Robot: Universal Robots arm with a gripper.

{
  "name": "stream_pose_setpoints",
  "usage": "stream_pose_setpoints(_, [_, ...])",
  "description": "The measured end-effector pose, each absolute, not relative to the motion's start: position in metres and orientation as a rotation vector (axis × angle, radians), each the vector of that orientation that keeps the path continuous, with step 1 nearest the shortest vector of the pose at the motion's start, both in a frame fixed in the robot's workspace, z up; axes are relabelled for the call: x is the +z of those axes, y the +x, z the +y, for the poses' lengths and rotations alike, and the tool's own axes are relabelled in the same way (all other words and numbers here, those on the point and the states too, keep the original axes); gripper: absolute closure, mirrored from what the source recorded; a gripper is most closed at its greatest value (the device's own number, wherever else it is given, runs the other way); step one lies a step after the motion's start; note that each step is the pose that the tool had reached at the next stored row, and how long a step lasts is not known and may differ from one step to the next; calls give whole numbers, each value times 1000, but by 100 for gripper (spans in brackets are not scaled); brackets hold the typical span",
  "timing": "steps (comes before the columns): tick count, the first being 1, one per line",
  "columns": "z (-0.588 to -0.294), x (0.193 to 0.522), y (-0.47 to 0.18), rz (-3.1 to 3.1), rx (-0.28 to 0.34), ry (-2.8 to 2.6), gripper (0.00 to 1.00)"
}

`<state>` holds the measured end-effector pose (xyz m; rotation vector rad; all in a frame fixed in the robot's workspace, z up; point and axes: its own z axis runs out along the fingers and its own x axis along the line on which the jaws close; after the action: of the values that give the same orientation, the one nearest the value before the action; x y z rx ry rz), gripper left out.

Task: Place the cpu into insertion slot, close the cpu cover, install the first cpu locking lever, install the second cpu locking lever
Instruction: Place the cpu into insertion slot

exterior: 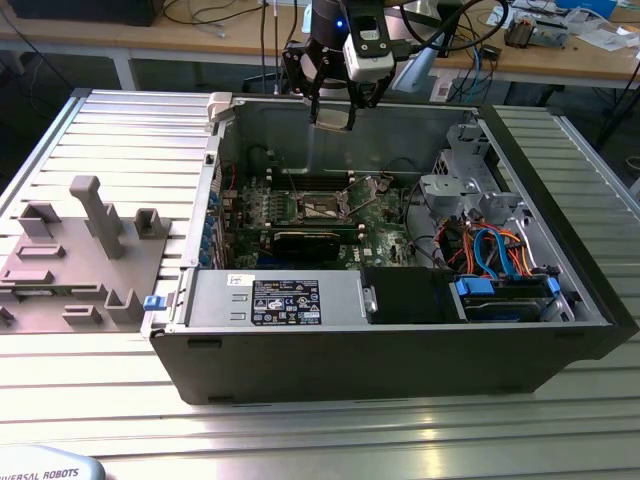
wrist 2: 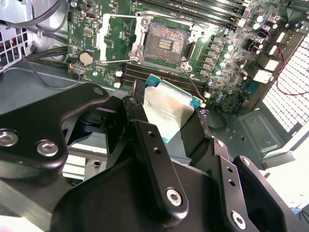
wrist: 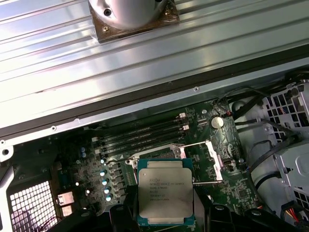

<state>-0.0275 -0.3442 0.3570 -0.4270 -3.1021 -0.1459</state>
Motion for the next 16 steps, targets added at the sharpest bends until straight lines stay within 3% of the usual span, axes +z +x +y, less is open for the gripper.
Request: stream_pose_setpoints(16, [-344,357,-28,-3101,-146,-437,46])
